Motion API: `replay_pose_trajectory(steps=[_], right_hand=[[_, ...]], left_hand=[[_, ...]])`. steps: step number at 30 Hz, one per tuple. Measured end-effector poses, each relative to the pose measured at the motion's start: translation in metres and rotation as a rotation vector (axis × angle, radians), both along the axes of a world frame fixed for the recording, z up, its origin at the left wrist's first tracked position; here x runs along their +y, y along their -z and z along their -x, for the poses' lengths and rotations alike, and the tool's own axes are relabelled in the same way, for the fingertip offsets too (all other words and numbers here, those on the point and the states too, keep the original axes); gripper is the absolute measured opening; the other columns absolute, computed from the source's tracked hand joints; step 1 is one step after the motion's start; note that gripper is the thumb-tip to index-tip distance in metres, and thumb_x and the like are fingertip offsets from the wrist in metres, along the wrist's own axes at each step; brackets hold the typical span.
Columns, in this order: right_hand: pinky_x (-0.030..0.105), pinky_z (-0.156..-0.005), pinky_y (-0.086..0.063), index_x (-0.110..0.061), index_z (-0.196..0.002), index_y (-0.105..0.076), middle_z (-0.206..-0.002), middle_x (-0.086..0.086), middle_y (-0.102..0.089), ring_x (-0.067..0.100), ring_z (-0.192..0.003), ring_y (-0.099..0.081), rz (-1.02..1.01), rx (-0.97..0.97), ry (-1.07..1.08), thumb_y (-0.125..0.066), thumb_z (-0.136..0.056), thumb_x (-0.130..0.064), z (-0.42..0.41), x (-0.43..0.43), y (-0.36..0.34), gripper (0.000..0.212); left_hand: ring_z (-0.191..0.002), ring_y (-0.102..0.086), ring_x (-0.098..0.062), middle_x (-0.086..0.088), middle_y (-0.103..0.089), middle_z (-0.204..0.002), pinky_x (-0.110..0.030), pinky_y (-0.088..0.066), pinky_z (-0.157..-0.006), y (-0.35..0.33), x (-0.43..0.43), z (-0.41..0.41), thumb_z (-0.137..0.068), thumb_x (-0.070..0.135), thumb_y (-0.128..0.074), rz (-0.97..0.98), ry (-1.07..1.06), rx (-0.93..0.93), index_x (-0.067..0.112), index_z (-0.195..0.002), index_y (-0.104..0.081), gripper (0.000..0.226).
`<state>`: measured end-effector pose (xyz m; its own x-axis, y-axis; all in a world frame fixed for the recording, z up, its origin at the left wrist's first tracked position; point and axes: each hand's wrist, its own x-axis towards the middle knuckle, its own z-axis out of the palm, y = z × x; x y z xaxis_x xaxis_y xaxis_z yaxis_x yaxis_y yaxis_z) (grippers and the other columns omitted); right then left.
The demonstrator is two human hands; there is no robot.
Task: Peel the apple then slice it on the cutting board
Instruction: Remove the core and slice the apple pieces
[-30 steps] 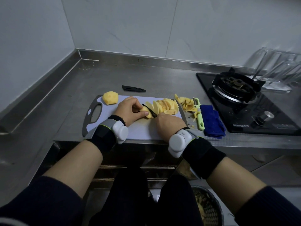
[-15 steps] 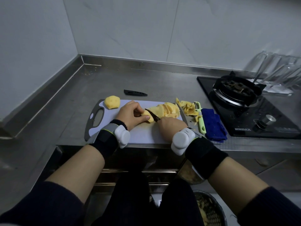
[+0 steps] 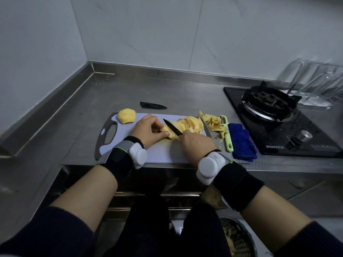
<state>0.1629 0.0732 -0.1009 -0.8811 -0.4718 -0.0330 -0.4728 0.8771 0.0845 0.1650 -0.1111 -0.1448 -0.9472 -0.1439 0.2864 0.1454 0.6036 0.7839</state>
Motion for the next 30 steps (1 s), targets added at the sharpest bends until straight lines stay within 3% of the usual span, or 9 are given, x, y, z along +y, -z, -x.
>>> replay_pose_trajectory(steps=[4,18,30], right_hand=[[0.039,-0.069,-0.042,-0.004,-0.117,-0.048,-0.105,0.013,-0.065,0.034,-0.094,-0.063,0.015,0.0,0.016,-0.031,-0.103,-0.024,-0.003,-0.001,-0.001,0.03],[0.037,-0.065,-0.043,-0.004,-0.116,-0.047,-0.103,0.012,-0.065,0.033,-0.089,-0.064,-0.047,-0.003,0.051,-0.037,-0.097,-0.009,-0.001,-0.007,0.002,0.023],[0.04,-0.078,-0.05,-0.002,-0.117,-0.05,-0.106,0.014,-0.064,0.032,-0.093,-0.064,-0.091,-0.112,0.048,-0.042,-0.095,-0.01,0.007,-0.01,0.01,0.024]], left_hand=[[-0.086,-0.062,-0.02,0.0,-0.057,-0.094,-0.039,-0.055,-0.087,0.001,-0.002,0.001,-0.07,0.027,-0.086,-0.007,0.011,-0.008,0.021,-0.077,-0.059,0.028],[-0.086,-0.061,-0.016,-0.001,-0.057,-0.094,-0.034,-0.055,-0.086,0.001,-0.001,0.001,-0.072,0.025,-0.085,-0.002,0.023,0.002,0.013,-0.082,-0.062,0.028],[-0.086,-0.062,-0.018,-0.004,-0.058,-0.096,-0.033,-0.055,-0.086,0.001,0.0,0.0,-0.071,0.022,-0.085,-0.017,0.008,0.007,0.011,-0.081,-0.062,0.028]])
